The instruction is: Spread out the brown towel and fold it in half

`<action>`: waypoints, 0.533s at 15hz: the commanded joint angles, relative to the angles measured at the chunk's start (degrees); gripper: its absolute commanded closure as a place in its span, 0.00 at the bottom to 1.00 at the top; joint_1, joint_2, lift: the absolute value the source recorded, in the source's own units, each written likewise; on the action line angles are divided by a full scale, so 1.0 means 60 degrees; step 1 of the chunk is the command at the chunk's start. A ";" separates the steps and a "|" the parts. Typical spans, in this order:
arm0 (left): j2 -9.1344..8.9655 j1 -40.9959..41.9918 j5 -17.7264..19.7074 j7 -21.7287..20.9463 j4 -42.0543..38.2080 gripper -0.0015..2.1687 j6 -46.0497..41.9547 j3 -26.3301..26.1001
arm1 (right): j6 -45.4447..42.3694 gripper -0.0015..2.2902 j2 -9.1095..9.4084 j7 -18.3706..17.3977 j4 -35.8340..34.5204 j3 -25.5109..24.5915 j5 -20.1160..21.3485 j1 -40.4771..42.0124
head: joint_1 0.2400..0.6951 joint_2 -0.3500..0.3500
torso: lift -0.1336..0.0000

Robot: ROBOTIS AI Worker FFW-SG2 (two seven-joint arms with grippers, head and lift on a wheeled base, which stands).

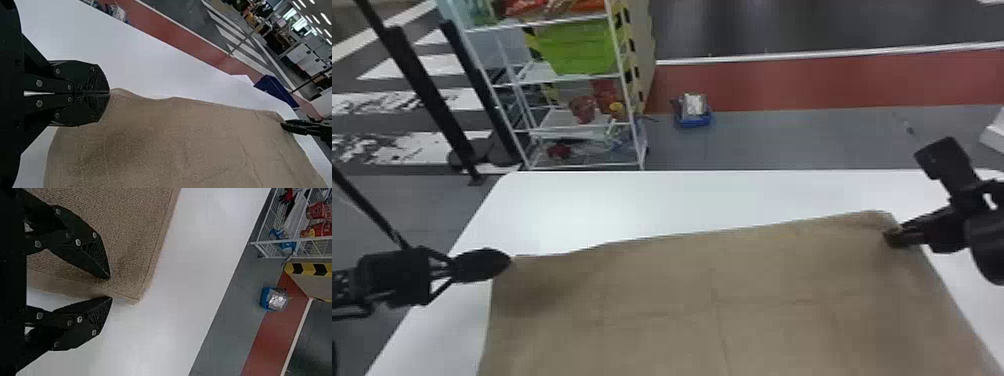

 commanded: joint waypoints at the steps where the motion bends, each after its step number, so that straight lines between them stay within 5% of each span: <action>1: 0.0000 -0.0006 -0.0003 -0.0031 0.0002 0.70 0.0000 -0.0006 | -0.0103 0.33 -0.0008 0.0003 0.0000 0.0014 -0.0017 -0.0008 | 1.00 0.76 | 0.07; 2: 0.0000 -0.0006 -0.0003 -0.0031 0.0002 0.70 0.0000 -0.0006 | -0.0191 0.34 -0.0008 0.0017 0.0000 -0.0015 -0.0017 0.0007 | 1.00 0.76 | 0.07; 4: 0.0000 -0.0020 -0.0003 -0.0016 0.0002 0.70 0.0000 -0.0006 | -0.0338 0.52 -0.0008 0.0120 -0.0073 -0.0059 -0.0032 0.0051 | 1.00 0.76 | 0.07; 8: 0.0000 -0.0020 -0.0046 -0.0016 0.0017 0.79 0.0000 -0.0021 | -0.0689 0.52 -0.0082 0.0222 -0.0571 -0.0162 -0.0032 0.0505 | 1.00 0.76 | 0.07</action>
